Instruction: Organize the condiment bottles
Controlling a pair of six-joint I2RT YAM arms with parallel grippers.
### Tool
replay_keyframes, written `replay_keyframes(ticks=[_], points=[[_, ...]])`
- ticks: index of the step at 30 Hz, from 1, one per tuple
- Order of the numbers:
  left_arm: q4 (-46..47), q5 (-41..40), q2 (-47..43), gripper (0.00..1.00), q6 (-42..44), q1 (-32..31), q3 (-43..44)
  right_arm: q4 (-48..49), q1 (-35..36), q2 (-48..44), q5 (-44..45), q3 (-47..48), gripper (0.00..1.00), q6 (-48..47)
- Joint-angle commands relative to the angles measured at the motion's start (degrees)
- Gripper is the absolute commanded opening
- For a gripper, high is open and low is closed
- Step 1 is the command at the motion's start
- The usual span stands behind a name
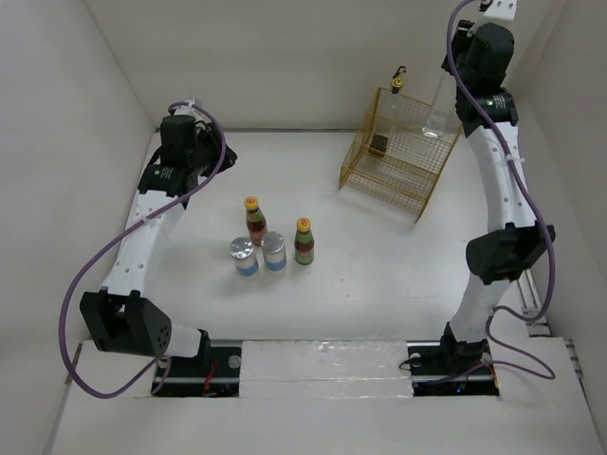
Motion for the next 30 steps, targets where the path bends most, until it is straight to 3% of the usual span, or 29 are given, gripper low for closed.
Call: replay_keyframes(ticks=[1, 10, 20, 25, 30], points=[[1.41, -0.31, -1.92, 0.28, 0.23, -0.14, -1.15, 5.74, -0.82, 0.48, 0.99, 8.21, 0.0, 0.55], [1.41, -1.37, -1.92, 0.28, 0.76, -0.14, -1.67, 7.31, -1.96, 5.68, 3.17, 11.05, 0.0, 0.55], [1.41, -1.37, -1.92, 0.28, 0.76, -0.14, -1.67, 17.42, -1.34, -0.64, 4.41, -10.57, 0.0, 3.45], [2.02, -0.76, -1.92, 0.49, 0.76, -0.14, -2.2, 18.75, -0.03, -3.72, 4.94, -20.58, 0.01, 5.29], [2.73, 0.56, -1.31, 0.59, 1.28, -0.14, -2.73, 18.75, 1.12, -4.86, 4.94, -26.47, 0.11, 6.69]])
